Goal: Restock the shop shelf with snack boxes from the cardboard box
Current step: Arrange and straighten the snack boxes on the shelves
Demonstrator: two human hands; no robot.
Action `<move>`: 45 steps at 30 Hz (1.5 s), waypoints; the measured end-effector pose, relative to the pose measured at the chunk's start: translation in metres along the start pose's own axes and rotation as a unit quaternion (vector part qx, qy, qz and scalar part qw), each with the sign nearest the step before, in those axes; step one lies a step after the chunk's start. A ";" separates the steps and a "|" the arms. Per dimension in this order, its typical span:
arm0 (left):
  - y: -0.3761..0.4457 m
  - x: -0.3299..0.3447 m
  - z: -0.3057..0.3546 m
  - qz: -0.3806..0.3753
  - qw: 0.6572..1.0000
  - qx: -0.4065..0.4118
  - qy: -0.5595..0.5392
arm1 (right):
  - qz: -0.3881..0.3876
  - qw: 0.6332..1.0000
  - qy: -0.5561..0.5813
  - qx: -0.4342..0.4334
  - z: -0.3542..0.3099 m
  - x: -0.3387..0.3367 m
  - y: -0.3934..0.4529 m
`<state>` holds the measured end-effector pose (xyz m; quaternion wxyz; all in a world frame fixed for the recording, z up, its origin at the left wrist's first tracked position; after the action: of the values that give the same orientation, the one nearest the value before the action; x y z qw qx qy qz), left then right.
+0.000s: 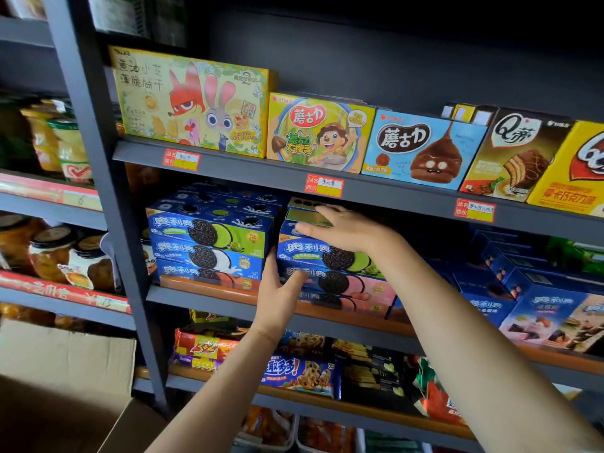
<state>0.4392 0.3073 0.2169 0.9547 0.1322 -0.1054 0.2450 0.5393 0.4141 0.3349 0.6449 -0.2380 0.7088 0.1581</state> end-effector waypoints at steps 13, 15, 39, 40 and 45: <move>-0.003 0.002 0.000 -0.006 1.000 -0.008 0.005 | 0.023 1.000 0.006 -0.009 0.005 -0.002 -0.008; -0.003 0.001 0.002 -0.013 1.000 -0.004 0.011 | 0.025 1.000 0.013 -0.007 0.005 0.000 -0.010; 0.026 -0.166 0.039 0.157 0.984 0.044 0.071 | 0.029 0.979 -0.146 -0.138 -0.180 0.014 0.048; 0.031 -0.167 0.038 0.153 0.985 0.038 0.071 | 0.023 0.980 -0.148 -0.134 -0.182 0.013 0.050; 0.052 -0.182 0.022 0.141 0.984 0.059 0.094 | -0.012 0.983 -0.140 -0.119 -0.183 0.020 0.059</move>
<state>0.2543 0.2647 0.1996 0.9067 0.1483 -0.0178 0.3945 0.3527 0.3633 0.3316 0.7068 -0.2973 0.5847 0.2651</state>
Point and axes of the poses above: each hand's wrist, its own y-axis towards the middle knuckle, its own x-axis out of the palm, z = x × y, the point moved 3 cm from there along y, towards the middle knuckle, and after that the axes turned 8 degrees about -y, right-handed, at the moved point
